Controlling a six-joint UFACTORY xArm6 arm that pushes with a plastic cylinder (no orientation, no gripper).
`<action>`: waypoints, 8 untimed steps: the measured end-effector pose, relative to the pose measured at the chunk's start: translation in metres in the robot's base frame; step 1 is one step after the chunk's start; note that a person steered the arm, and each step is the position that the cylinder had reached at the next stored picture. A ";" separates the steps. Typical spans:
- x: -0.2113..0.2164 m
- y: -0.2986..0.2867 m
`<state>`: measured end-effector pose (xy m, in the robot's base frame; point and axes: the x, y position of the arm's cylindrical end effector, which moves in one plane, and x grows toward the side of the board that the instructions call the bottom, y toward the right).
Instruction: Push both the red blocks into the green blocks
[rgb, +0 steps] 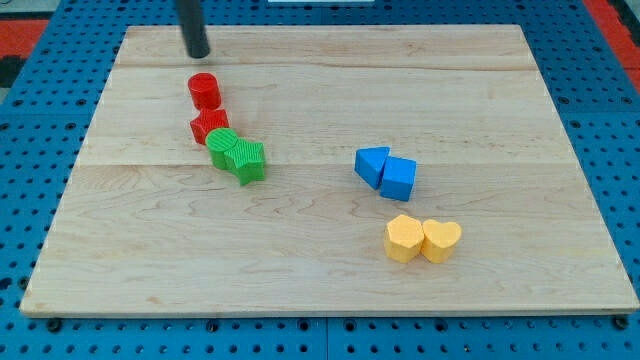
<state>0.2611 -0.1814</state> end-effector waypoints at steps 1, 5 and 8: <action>0.037 0.006; 0.104 0.132; 0.125 0.161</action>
<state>0.3864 -0.0208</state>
